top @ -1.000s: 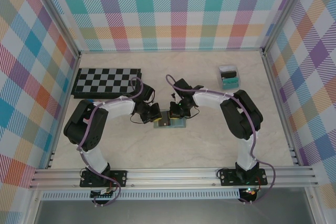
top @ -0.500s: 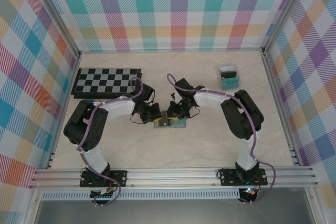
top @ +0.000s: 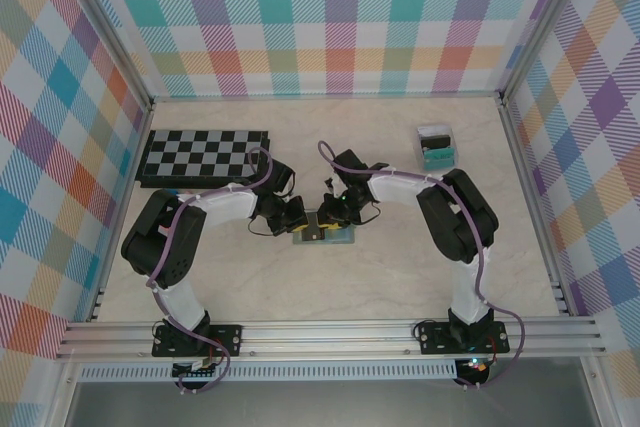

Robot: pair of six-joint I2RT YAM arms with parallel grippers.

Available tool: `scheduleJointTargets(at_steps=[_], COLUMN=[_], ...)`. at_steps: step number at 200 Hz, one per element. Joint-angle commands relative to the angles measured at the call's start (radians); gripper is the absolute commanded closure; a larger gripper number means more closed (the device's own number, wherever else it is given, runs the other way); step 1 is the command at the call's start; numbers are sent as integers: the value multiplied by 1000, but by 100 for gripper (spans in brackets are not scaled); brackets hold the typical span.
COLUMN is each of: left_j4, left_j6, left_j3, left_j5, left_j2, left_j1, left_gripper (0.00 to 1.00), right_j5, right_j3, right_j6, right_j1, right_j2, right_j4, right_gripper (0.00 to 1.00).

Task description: Take the credit cards out of the card holder

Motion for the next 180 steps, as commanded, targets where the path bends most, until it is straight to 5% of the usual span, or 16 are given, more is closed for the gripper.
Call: scheduleJointTargets(at_steps=[1,49,97,180], left_j4=[-41,-40,-66,-37], left_j6=[-5,-7,5,5], left_j3=[-43,-52,-47,-37], left_j5=[-35,-37,-51,8], left_j2=[47,41,-3,-44], left_j1=[-1,-1,12,24], left_gripper=[99,99,82,81], right_j5=[-50,-50,-29,-24], right_j3=[18,12,-22,-82], right_j6=[-27,-32,-48,-68], right_j1=[-4,-7,-38,-67], right_j2=[31,17,-36,-124], right_j4=[16,31,4,-14], right_gripper=[80,89,100,100])
